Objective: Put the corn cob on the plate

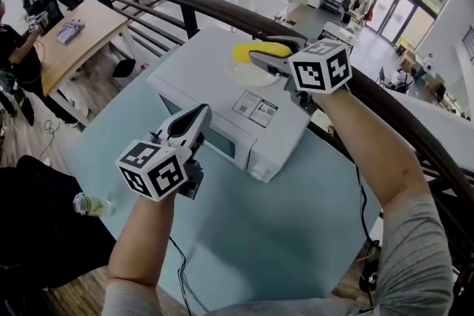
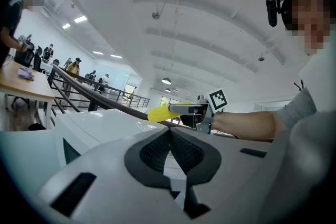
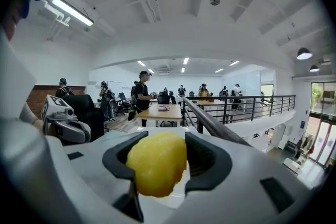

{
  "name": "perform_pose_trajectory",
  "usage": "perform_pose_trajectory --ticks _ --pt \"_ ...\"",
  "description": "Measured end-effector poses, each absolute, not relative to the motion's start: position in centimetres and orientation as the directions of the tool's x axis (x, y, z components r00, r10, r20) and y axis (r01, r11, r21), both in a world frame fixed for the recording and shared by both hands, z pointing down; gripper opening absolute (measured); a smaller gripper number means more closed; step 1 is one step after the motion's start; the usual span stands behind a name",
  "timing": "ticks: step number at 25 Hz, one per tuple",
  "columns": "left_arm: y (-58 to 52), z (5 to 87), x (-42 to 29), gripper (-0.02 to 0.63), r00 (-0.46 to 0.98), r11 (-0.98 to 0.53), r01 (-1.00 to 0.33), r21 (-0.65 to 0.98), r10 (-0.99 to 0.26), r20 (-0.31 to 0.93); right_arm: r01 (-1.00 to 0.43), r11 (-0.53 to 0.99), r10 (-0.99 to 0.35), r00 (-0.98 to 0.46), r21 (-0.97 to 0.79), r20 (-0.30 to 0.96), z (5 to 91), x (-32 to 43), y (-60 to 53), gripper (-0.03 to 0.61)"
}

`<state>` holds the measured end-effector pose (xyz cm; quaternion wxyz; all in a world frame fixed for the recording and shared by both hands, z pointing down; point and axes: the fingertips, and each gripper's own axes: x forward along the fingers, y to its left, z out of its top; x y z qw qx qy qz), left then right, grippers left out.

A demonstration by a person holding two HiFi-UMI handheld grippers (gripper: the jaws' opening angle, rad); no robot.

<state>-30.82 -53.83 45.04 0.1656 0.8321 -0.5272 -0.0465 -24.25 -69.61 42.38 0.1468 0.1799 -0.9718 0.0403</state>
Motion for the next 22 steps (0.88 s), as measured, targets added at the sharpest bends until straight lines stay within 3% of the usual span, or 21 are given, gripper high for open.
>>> perform_pose_trajectory --ticks 22 --pt "-56.0 45.0 -30.9 0.008 0.448 -0.398 -0.858 0.323 -0.889 0.094 -0.382 0.924 -0.364 -0.862 0.021 0.353 45.4 -27.4 -73.1 0.229"
